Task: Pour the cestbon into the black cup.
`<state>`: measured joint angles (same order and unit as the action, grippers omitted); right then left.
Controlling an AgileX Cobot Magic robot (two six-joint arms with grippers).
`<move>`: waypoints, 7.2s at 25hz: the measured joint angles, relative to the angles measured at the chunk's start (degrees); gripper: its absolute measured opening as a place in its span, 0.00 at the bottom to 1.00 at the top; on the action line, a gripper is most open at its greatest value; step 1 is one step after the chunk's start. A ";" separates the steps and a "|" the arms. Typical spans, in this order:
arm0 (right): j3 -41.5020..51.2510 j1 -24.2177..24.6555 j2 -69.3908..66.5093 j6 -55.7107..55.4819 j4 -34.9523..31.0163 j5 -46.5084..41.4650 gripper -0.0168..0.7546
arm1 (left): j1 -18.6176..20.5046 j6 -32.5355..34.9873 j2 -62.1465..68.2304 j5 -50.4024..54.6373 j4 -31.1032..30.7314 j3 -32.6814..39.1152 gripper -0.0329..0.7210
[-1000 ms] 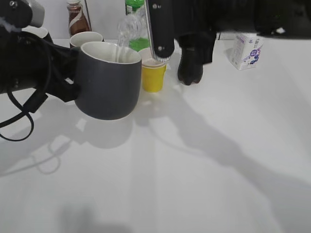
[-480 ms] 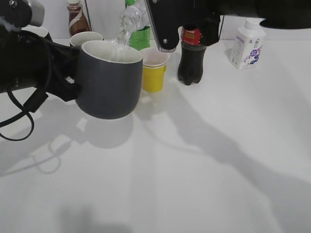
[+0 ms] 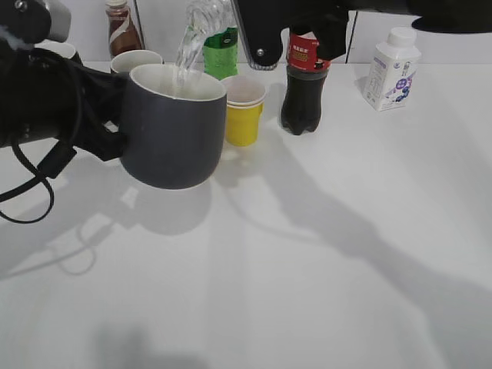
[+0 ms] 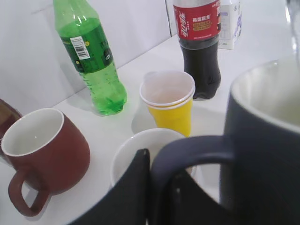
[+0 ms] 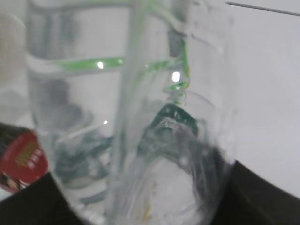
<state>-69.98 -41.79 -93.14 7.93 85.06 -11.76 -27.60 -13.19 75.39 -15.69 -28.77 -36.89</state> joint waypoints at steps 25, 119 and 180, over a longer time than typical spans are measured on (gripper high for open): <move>14.94 8.92 3.15 -7.93 -81.09 25.95 0.59 | 9.72 0.05 -1.68 -6.45 2.73 0.17 0.09; 37.69 18.48 3.15 -18.61 -78.88 51.90 0.59 | 26.46 15.50 24.10 -53.61 22.12 24.29 0.43; 40.67 18.39 90.22 -5.65 -85.74 -49.71 0.82 | 0.11 0.26 -75.76 78.30 16.63 6.41 0.83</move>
<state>-29.31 -23.40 -2.92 2.28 -0.68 -61.48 -27.48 -12.93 -0.37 62.62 -12.14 -30.48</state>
